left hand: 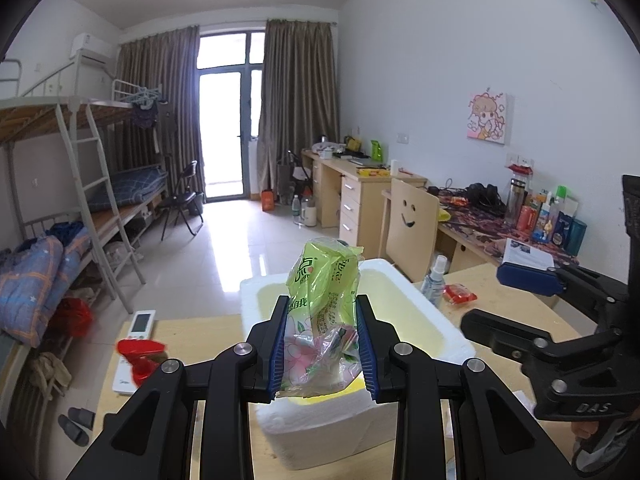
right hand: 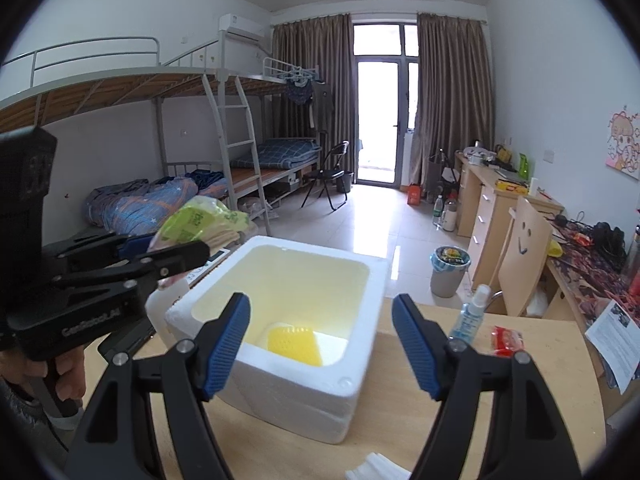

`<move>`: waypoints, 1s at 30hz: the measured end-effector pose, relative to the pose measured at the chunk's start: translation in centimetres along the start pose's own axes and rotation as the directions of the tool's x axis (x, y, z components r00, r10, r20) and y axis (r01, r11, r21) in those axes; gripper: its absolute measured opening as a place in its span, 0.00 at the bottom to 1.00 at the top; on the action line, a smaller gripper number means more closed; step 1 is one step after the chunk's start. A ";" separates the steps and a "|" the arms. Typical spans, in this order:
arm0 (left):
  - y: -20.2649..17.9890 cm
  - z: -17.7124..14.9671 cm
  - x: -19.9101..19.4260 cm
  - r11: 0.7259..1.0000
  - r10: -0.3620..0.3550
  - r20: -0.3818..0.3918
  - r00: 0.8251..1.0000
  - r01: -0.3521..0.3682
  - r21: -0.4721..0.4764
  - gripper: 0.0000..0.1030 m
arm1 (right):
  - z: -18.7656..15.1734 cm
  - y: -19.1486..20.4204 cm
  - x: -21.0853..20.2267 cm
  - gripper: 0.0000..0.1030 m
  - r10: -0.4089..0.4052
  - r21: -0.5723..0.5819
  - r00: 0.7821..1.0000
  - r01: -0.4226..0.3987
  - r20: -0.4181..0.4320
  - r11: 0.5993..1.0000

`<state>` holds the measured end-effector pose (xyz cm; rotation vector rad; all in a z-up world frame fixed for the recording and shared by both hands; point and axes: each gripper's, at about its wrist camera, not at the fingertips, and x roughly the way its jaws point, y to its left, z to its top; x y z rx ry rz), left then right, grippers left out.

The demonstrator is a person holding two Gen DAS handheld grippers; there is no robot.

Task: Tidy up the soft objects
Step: 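Open the left tool to drop the wet-wipe pack into the foam box, then withdraw both tools from the box back toward the remaining soft items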

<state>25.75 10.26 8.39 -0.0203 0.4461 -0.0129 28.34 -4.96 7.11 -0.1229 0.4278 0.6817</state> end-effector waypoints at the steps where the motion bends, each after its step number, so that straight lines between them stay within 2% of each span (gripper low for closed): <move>1: -0.3 0.1 0.3 1.000 -0.009 -0.006 1.000 0.009 0.005 0.32 | -0.1 -0.3 -0.3 0.76 -0.009 0.003 1.000 0.009 0.004 1.000; 11: -1.4 0.0 2.9 0.999 -0.042 -0.059 0.997 0.043 0.006 0.32 | -1.0 -2.3 -2.0 0.76 -0.058 0.042 0.998 0.058 0.018 0.997; 18: -1.9 0.3 4.0 0.999 -0.048 -0.079 0.996 0.048 0.007 0.34 | -1.7 -3.2 -2.9 0.81 -0.083 0.061 0.996 0.081 0.026 0.995; 19: -1.9 0.3 4.0 0.999 -0.039 -0.080 0.996 0.039 0.007 0.37 | -1.7 -3.3 -3.0 0.81 -0.087 0.064 0.996 0.085 0.028 0.994; 21: -2.0 0.4 4.0 0.999 -0.032 -0.080 0.996 0.032 0.009 0.52 | -1.8 -3.4 -3.3 0.81 -0.090 0.066 0.995 0.088 0.032 0.994; 22: -2.1 0.4 3.8 0.999 -0.031 -0.076 0.997 0.032 0.009 0.67 | -1.8 -3.5 -3.4 0.81 -0.093 0.069 0.995 0.091 0.035 0.994; 23: -2.1 0.4 3.7 0.999 -0.030 -0.071 0.997 0.031 0.009 0.77 | -1.9 -3.3 -3.6 0.81 -0.096 0.070 0.995 0.093 0.039 0.993; 26: -2.1 0.5 3.0 1.000 -0.014 -0.053 0.999 0.014 0.000 0.87 | -2.1 -3.4 -4.0 0.81 -0.100 0.076 0.994 0.096 0.045 0.992; 27: -2.1 0.5 2.8 1.000 -0.008 -0.048 0.999 0.008 -0.003 0.95 | -2.1 -3.5 -4.2 0.81 -0.101 0.077 0.994 0.098 0.047 0.992; 28: -2.0 0.5 2.6 1.000 0.001 -0.040 0.999 -0.001 -0.007 0.99 | -2.2 -3.4 -4.3 0.81 -0.103 0.078 0.993 0.099 0.049 0.992; 30: -2.0 0.6 1.8 1.000 0.015 -0.022 1.000 -0.015 -0.017 0.99 | -2.2 -3.6 -4.6 0.81 -0.103 0.080 0.993 0.098 0.053 0.992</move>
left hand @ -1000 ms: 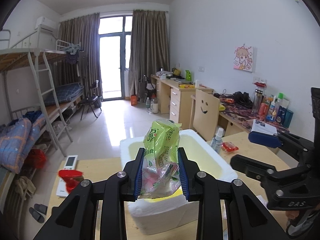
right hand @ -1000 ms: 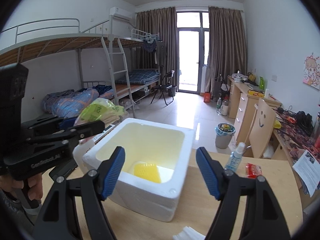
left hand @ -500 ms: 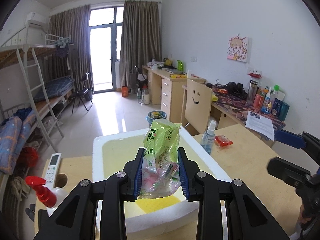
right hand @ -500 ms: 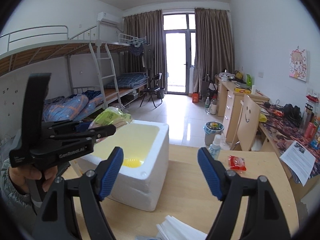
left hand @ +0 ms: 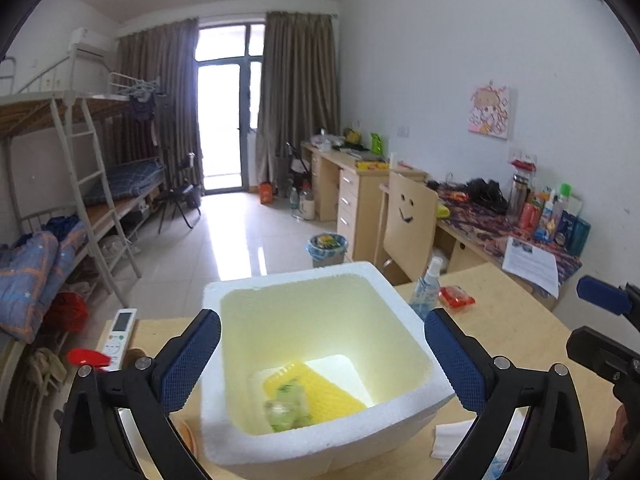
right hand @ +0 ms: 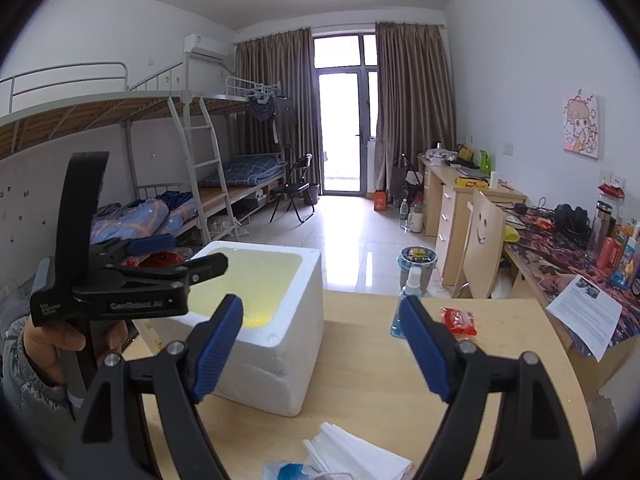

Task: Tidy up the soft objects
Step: 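Withdraw both tools from the box back toward the remaining soft items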

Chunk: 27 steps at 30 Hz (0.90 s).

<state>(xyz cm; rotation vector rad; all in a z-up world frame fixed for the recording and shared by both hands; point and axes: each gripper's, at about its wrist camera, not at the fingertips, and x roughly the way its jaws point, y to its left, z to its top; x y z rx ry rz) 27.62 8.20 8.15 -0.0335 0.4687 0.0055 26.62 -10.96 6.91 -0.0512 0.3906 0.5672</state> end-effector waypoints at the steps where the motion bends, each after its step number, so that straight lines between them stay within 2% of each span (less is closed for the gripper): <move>1: 0.0 0.0 -0.3 1.000 -0.001 0.001 1.000 0.001 -0.001 0.99 | 0.0 0.0 -0.1 0.81 0.000 0.001 1.000 0.000 0.001 1.000; 12: -1.1 -0.3 -5.5 1.000 -0.013 0.057 0.998 0.013 0.005 0.99 | -0.2 0.5 -2.7 0.91 -0.002 0.014 1.000 0.002 0.025 1.000; 15: -1.4 -0.4 -7.1 1.000 -0.015 0.077 0.997 0.015 0.008 0.99 | -0.2 1.1 -3.4 0.99 -0.007 0.001 1.000 0.007 0.030 1.000; 27: -2.9 -2.5 -12.9 0.999 -0.040 0.148 0.988 0.038 0.015 0.99 | -1.2 3.1 -8.3 0.99 -0.014 -0.023 0.995 0.016 0.095 1.000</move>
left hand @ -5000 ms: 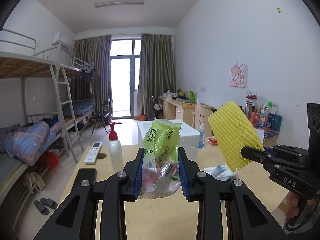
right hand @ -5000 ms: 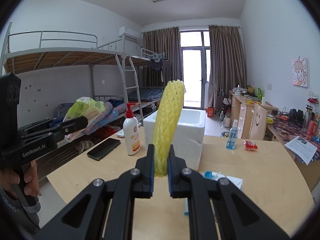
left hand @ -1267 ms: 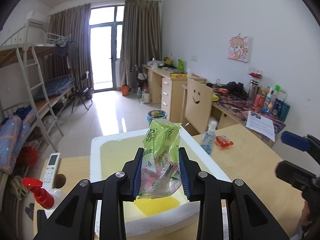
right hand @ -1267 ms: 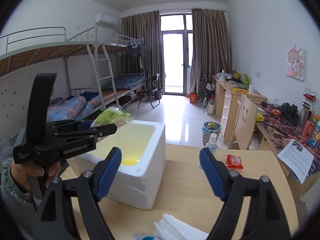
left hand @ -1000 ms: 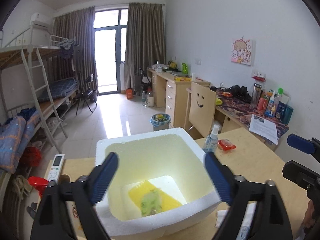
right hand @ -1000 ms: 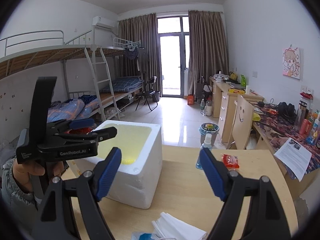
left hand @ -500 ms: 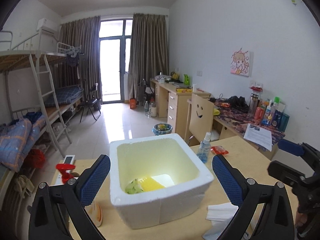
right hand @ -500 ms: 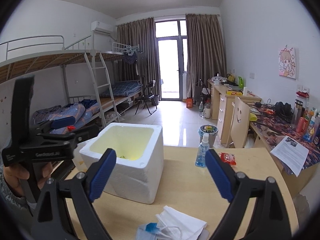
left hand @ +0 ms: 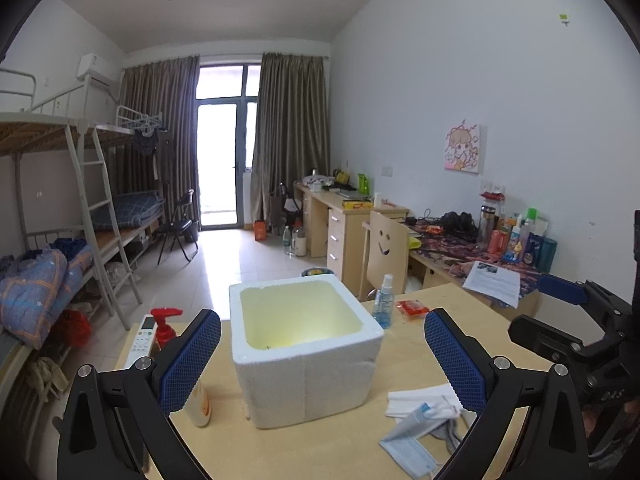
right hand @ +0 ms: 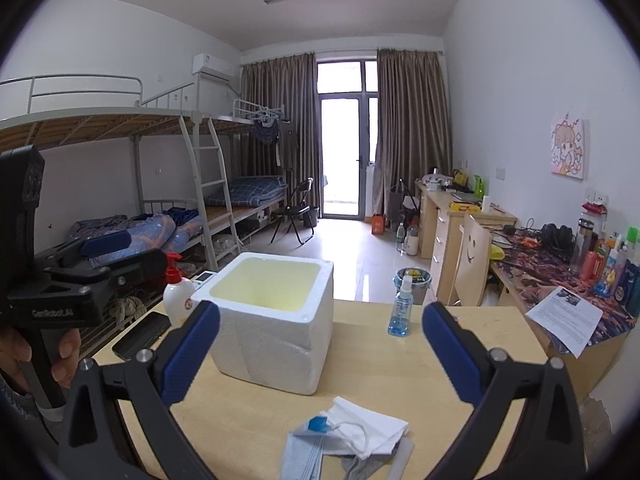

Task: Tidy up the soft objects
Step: 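Withdraw both tools from the box back toward the remaining soft items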

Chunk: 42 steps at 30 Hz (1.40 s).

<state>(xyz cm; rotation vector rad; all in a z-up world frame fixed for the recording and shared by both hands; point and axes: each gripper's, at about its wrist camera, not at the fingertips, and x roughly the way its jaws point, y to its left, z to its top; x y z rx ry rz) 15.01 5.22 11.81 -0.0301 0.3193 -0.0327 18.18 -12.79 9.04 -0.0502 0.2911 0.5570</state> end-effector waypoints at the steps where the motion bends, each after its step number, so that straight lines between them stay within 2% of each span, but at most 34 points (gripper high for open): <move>1: -0.2 -0.2 -0.5 1.000 -0.003 0.004 1.000 0.003 0.002 0.99 | -0.2 0.1 -0.4 0.99 -0.003 0.001 1.000 0.003 0.003 1.000; 8: -1.5 -0.9 -3.3 1.000 -0.009 0.051 0.999 0.009 0.014 0.99 | -1.1 0.8 -3.2 0.99 -0.007 -0.004 0.999 0.007 0.032 1.000; 25: -3.1 -4.2 -7.9 1.000 -0.003 0.101 0.995 0.002 0.011 0.99 | -4.0 1.3 -8.3 0.99 -0.030 -0.002 0.996 0.031 0.085 1.000; 33: -3.2 -6.7 -9.1 1.000 0.019 0.161 0.987 -0.018 -0.008 0.99 | -5.8 1.6 -9.2 0.99 -0.052 -0.015 0.993 0.054 0.109 0.998; 42: -2.9 -9.5 -8.4 0.999 0.040 0.182 0.982 -0.035 -0.031 0.99 | -8.0 1.3 -8.8 0.99 -0.074 0.005 0.991 0.074 0.115 0.997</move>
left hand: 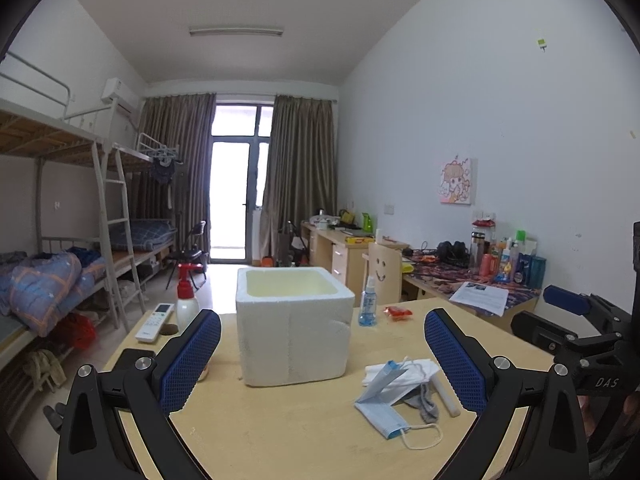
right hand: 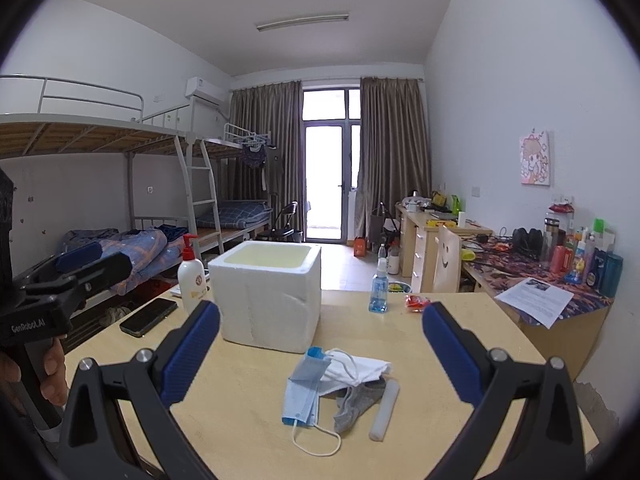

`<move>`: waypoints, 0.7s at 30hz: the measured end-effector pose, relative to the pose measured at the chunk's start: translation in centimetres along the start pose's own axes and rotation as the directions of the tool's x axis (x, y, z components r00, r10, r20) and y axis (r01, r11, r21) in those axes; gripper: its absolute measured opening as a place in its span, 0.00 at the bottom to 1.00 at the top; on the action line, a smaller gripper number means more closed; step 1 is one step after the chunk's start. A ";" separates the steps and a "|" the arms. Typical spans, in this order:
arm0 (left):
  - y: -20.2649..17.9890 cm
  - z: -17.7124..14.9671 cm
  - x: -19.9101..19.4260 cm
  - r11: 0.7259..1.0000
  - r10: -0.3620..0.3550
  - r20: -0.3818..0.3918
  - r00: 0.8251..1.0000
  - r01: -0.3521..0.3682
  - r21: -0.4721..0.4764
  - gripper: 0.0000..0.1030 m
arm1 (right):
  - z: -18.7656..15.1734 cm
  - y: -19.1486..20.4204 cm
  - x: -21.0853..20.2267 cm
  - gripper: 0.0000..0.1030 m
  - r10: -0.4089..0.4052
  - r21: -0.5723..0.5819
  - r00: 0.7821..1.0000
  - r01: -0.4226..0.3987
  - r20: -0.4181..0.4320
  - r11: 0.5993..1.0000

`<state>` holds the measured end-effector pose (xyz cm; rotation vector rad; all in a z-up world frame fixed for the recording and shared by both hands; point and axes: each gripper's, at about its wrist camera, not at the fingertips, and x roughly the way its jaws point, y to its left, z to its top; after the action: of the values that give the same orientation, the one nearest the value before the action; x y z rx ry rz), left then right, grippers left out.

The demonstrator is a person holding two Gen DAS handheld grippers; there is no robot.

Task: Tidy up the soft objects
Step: 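Withdraw both tools from the box back toward the remaining soft items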

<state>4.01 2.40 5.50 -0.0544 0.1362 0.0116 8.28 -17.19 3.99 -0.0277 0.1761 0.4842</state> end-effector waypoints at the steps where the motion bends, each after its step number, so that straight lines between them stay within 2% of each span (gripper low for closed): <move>1: 0.1 -0.2 0.0 1.000 0.000 0.001 1.000 0.000 -0.004 0.99 | -0.4 -0.1 0.2 0.99 0.001 -0.001 1.000 -0.001 -0.003 1.000; 4: 0.4 -1.2 -0.1 1.000 -0.017 0.006 1.000 0.018 -0.026 0.99 | -1.3 -0.2 0.6 0.99 -0.009 0.001 1.000 0.009 -0.016 1.000; 10: 0.7 -2.6 0.5 1.000 0.004 -0.006 1.000 -0.004 -0.026 0.99 | -3.4 -0.9 1.4 0.99 -0.002 0.030 0.999 0.004 -0.050 1.000; 18: 0.4 -4.8 2.2 1.000 -0.008 -0.091 0.996 0.006 -0.018 0.99 | -5.3 -1.4 2.1 0.99 -0.017 0.033 0.996 0.020 -0.092 0.999; 21: 0.2 -5.6 2.9 0.998 -0.045 -0.149 0.988 0.040 -0.040 0.99 | -5.8 -1.6 2.5 0.99 -0.003 0.042 0.993 0.008 -0.119 0.999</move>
<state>6.12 2.31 -0.47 -0.0949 0.2851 -0.0325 10.29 -17.87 -2.14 -0.0158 0.3035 0.4736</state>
